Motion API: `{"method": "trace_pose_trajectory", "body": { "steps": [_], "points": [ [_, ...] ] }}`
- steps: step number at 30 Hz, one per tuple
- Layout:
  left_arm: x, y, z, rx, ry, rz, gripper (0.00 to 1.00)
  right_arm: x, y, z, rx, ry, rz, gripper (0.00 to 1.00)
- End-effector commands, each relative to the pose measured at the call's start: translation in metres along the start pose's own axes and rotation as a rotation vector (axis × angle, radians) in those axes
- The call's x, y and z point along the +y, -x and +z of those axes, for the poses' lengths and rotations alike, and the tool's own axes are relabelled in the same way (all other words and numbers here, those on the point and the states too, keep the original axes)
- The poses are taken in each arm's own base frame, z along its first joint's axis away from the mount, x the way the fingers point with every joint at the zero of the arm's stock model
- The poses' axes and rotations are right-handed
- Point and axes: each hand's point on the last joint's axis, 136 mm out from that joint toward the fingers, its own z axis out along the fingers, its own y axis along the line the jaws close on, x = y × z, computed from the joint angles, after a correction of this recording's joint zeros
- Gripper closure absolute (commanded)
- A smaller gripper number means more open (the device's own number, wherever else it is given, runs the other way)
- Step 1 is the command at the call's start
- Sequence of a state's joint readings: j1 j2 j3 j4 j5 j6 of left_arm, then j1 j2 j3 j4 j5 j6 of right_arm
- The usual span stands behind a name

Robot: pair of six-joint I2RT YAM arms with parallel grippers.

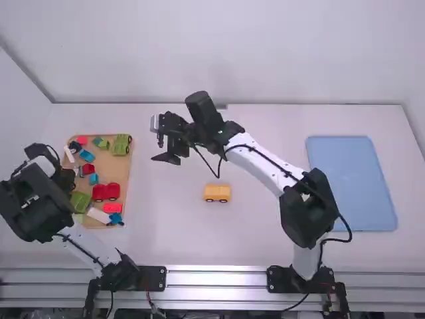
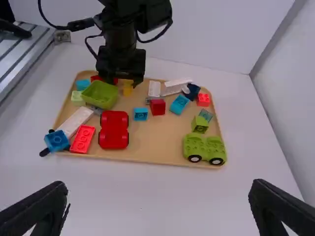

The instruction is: Assemble lego blocks to make yellow taxi

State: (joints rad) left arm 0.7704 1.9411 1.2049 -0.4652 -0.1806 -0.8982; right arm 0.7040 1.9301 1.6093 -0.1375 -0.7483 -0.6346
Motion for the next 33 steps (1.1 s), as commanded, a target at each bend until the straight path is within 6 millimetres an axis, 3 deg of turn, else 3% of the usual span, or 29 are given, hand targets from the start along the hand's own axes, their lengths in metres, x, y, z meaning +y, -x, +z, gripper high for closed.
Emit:
{"method": "trace_pose_trajectory", "body": {
  "steps": [1,15,23,33],
  "points": [
    [0.008,-0.003,0.004,-0.011,0.02,0.001,0.47,-0.006,0.008,-0.002,-0.016,-0.009,-0.016,0.02],
    [0.01,0.001,0.007,0.021,-0.012,0.103,0.42,-0.007,0.007,-0.002,-0.014,-0.01,-0.014,0.02],
    [0.016,-0.001,0.013,0.018,0.025,0.124,0.6,-0.005,0.006,-0.002,-0.01,-0.005,-0.006,0.02],
    [0.014,-0.003,0.025,0.024,0.029,0.17,0.65,-0.005,0.006,-0.002,-0.009,-0.004,-0.005,0.02]
  ]
}}
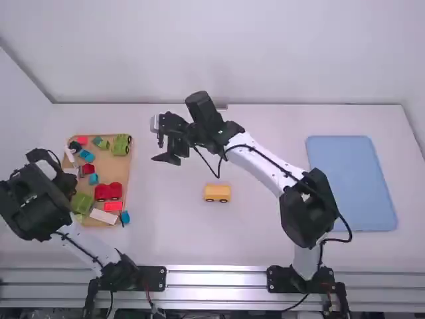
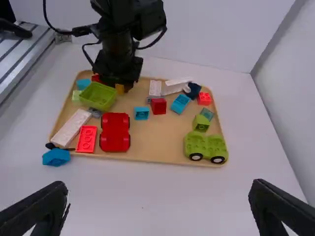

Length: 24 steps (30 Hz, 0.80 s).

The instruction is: Assemble lego blocks to make yellow taxi

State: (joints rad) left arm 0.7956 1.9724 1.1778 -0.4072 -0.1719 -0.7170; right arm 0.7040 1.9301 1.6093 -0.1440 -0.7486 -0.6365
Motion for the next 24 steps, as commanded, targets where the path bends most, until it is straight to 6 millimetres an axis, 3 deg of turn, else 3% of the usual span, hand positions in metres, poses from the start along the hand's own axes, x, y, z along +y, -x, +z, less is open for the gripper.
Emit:
{"method": "trace_pose_trajectory", "body": {
  "steps": [1,3,5,9,14,17,22,24],
  "points": [
    [0.006,-0.004,0.008,0.02,0.024,0.012,0.66,-0.006,0.007,-0.002,-0.013,-0.007,-0.008,0.02],
    [0.006,-0.001,0.005,0.021,0.027,0.006,0.75,-0.006,0.007,-0.002,-0.013,-0.007,-0.008,0.02],
    [0.004,0.002,-0.001,0.029,0.032,0.013,0.76,-0.005,0.007,-0.002,-0.013,-0.007,-0.008,0.02],
    [-0.009,0.006,-0.018,0.07,0.002,0.107,0.91,-0.006,0.007,-0.002,-0.013,-0.008,-0.007,0.02],
    [-0.015,0.016,-0.047,0.075,-0.013,0.128,0.92,-0.011,0.004,-0.006,-0.009,-0.02,0.004,0.02],
    [-0.019,0.02,-0.072,0.048,-0.073,0.191,0.92,-0.025,0.0,-0.014,-0.014,-0.058,0.075,0.02],
    [-0.042,0.002,-0.115,-0.022,-0.284,0.299,0.98,-0.042,-0.003,-0.031,-0.051,-0.076,0.197,0.02],
    [-0.06,-0.017,-0.141,-0.098,-0.435,0.403,0.98,-0.047,-0.003,-0.039,-0.07,-0.071,0.258,0.02]
  ]
}}
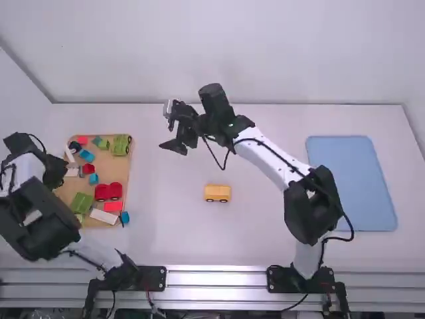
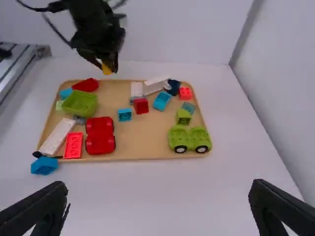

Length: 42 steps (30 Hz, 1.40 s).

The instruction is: Assemble lego blocks to make yellow taxi

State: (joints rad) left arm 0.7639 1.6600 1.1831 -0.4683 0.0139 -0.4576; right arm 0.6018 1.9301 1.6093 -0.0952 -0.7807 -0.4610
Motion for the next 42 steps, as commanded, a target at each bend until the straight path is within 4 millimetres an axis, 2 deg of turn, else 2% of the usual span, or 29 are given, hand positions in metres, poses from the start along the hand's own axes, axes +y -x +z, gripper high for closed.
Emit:
{"method": "trace_pose_trajectory", "body": {
  "steps": [1,2,3,4,6,7,8,9,10,11,12,13,15,18,21,26,29,31,34,36,42],
  "points": [
    [-0.051,-0.03,-0.037,-0.043,-0.243,0.219,0.97,-0.009,0.009,-0.01,-0.037,0.014,0.117,0.02],
    [-0.057,-0.033,-0.041,-0.058,-0.275,0.25,0.97,-0.01,0.008,-0.011,-0.038,0.014,0.124,0.02],
    [-0.082,-0.046,-0.057,-0.116,-0.393,0.368,0.95,-0.013,0.007,-0.014,-0.039,0.009,0.152,0.02],
    [-0.112,-0.066,-0.081,-0.196,-0.533,0.515,0.88,-0.018,0.005,-0.017,-0.038,-0.002,0.178,0.02],
    [-0.136,-0.088,-0.103,-0.267,-0.644,0.637,0.83,-0.02,0.003,-0.019,-0.036,-0.006,0.204,0.02],
    [-0.153,-0.108,-0.12,-0.32,-0.723,0.725,0.8,-0.023,0.001,-0.02,-0.038,-0.005,0.232,0.02],
    [-0.16,-0.117,-0.127,-0.345,-0.753,0.765,0.78,-0.022,0.001,-0.02,-0.039,0.0,0.24,0.02],
    [-0.181,-0.154,-0.153,-0.423,-0.866,0.918,0.78,-0.017,0.001,-0.023,-0.059,0.057,0.274,0.02],
    [-0.183,-0.158,-0.155,-0.431,-0.877,0.934,0.79,-0.015,0.001,-0.023,-0.064,0.074,0.276,0.02],
    [-0.192,-0.177,-0.166,-0.472,-0.925,1.009,0.85,-0.008,0.004,-0.027,-0.083,0.132,0.282,0.02],
    [-0.201,-0.196,-0.175,-0.506,-0.958,1.049,0.95,0.005,0.007,-0.033,-0.107,0.224,0.304,0.01],
    [-0.204,-0.201,-0.177,-0.515,-0.964,1.055,0.96,0.009,0.008,-0.036,-0.114,0.252,0.313,0.0],
    [-0.212,-0.216,-0.183,-0.531,-0.985,1.078,0.95,0.016,0.01,-0.045,-0.138,0.323,0.33,0.05],
    [-0.225,-0.246,-0.193,-0.54,-1.05,1.161,0.92,0.016,-0.002,-0.054,-0.125,0.33,0.335,0.07],
    [-0.234,-0.259,-0.195,-0.538,-1.089,1.173,0.91,0.017,-0.011,-0.061,-0.115,0.336,0.337,0.02],
    [-0.247,-0.278,-0.192,-0.51,-1.144,1.173,0.92,0.017,-0.023,-0.079,-0.166,0.342,0.298,0.02],
    [-0.251,-0.29,-0.193,-0.485,-1.199,1.193,0.92,0.005,-0.033,-0.079,-0.136,0.228,0.33,0.02],
    [-0.254,-0.298,-0.196,-0.474,-1.247,1.205,0.93,-0.011,-0.041,-0.071,-0.128,0.079,0.411,0.02],
    [-0.257,-0.298,-0.195,-0.486,-1.259,1.201,0.94,-0.014,-0.04,-0.068,-0.203,-0.009,0.432,0.02],
    [-0.261,-0.3,-0.195,-0.493,-1.274,1.201,0.94,-0.02,-0.039,-0.075,-0.297,-0.088,0.496,0.02],
    [-0.268,-0.321,-0.198,-0.483,-1.337,1.224,0.95,-0.017,-0.042,-0.089,-0.405,-0.092,0.539,0.02]
  ]
}}
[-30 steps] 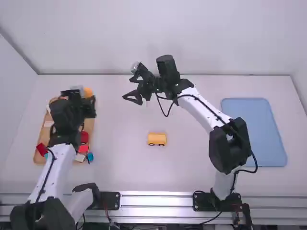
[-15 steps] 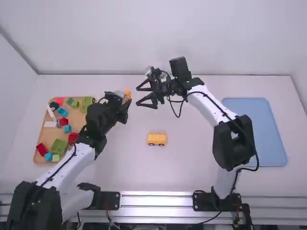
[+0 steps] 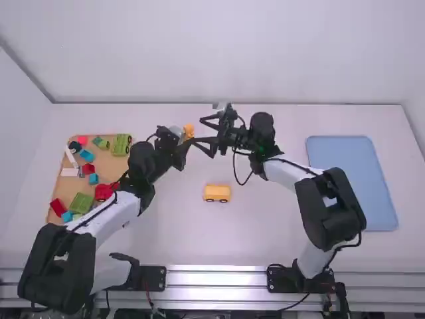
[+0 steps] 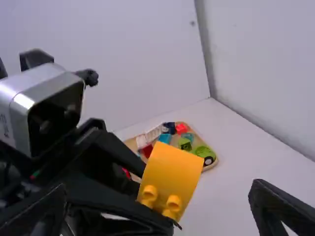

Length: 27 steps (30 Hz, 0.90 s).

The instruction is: Assemble lego blocks to make yellow taxi

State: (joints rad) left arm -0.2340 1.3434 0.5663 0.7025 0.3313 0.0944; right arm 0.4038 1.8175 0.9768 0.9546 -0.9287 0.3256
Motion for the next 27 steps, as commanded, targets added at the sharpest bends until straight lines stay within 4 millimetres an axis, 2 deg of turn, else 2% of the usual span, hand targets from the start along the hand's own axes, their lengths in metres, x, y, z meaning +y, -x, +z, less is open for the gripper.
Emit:
{"method": "trace_pose_trajectory", "body": {
  "steps": [1,5,11,15,21,25,26,27],
  "points": [
    [-0.019,-0.002,0.007,-0.007,-0.062,0.008,0.96,-0.004,0.009,-0.007,-0.031,-0.042,0.131,0.01],
    [-0.031,-0.001,0.015,-0.032,-0.081,-0.021,0.98,-0.006,0.005,-0.007,-0.02,-0.049,0.139,0.11],
    [-0.035,0.003,0.018,-0.053,-0.09,-0.038,0.98,-0.014,0.0,-0.008,-0.01,-0.094,0.173,0.23],
    [-0.035,0.007,0.018,-0.07,-0.09,-0.047,0.97,-0.01,-0.001,-0.006,-0.002,-0.074,0.145,0.38],
    [-0.035,0.006,0.018,-0.068,-0.089,-0.04,0.93,-0.006,-0.002,-0.003,0.001,-0.065,0.144,0.41],
    [-0.035,0.006,0.018,-0.067,-0.089,-0.045,0.91,-0.006,-0.002,-0.003,0.001,-0.065,0.144,0.56],
    [-0.035,0.006,0.018,-0.068,-0.089,-0.044,0.87,-0.006,-0.002,-0.003,0.001,-0.065,0.144,0.6],
    [-0.035,0.006,0.018,-0.068,-0.089,-0.044,0.8,-0.006,-0.002,-0.003,0.001,-0.065,0.144,0.7]
  ]
}}
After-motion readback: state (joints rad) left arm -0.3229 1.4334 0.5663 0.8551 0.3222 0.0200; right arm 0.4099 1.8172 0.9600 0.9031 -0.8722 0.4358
